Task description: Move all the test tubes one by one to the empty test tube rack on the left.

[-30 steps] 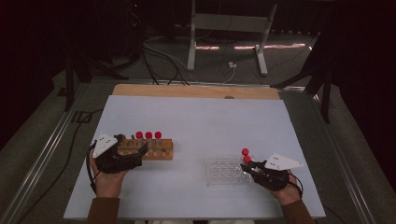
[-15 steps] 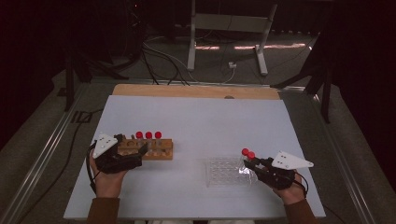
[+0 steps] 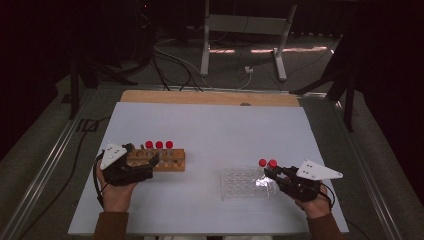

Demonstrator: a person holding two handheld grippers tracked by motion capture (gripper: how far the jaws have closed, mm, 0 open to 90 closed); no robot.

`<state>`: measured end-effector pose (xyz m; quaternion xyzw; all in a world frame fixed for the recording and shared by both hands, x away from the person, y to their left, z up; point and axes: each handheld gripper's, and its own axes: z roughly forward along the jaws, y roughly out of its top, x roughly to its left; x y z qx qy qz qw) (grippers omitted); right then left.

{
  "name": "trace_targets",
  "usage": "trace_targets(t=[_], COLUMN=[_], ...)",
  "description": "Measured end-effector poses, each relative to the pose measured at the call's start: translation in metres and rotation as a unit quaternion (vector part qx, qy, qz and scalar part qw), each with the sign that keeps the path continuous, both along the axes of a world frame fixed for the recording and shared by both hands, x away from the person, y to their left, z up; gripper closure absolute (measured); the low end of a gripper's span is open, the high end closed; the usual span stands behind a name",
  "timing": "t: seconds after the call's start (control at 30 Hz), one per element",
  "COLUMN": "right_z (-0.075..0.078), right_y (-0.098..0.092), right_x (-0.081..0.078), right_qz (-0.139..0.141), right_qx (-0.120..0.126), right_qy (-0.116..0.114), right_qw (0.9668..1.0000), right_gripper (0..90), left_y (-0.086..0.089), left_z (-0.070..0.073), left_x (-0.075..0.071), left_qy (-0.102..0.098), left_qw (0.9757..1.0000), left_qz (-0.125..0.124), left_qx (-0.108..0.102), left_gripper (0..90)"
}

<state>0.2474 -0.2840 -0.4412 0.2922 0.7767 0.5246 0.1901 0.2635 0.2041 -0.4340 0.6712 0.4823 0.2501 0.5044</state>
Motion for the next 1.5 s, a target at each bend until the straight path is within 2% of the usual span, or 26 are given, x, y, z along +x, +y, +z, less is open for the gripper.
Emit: trace_targets(t=[0.33, 0.53, 0.7, 0.9, 1.03, 1.27, 1.5], right_z=[0.006, 0.014, 0.016, 0.018, 0.019, 0.024, 0.025], right_y=[0.002, 0.000, 0.003, 0.012, 0.018, 0.028, 0.037], right_x=[0.001, -0.001, 0.000, 0.002, 0.003, 0.003, 0.004], right_qz=[-0.001, 0.000, 0.001, 0.004, 0.010, 0.016, 0.019], right_qx=[-0.002, 0.008, 0.009, 0.006, 0.007, 0.006, 0.003], right_qy=[0.006, 0.004, 0.011, 0.022, 0.028, 0.033, 0.039], right_qw=[1.0000, 1.0000, 0.9999, 0.9997, 0.9995, 0.9993, 0.9990], right_gripper=[73.9, 74.0, 73.9, 73.9, 73.9, 74.0, 73.9], left_y=[-0.013, -0.029, -0.051, -0.078, -0.097, -0.130, -0.158], left_z=[0.013, 0.028, 0.038, 0.051, 0.057, 0.060, 0.060], left_x=[-0.002, -0.005, -0.005, -0.003, -0.002, 0.002, 0.005], left_qy=[-0.002, -0.007, -0.011, -0.019, -0.020, -0.015, -0.013], left_qw=[0.9997, 0.9984, 0.9957, 0.9909, 0.9868, 0.9787, 0.9709], left_qz=[-0.024, -0.056, -0.092, -0.133, -0.161, -0.204, -0.239], left_qx=[-0.005, -0.010, -0.002, -0.006, -0.003, 0.006, 0.001], left_gripper=[0.7, 1.2, 1.4, 3.0, 3.3, 3.2, 3.3])
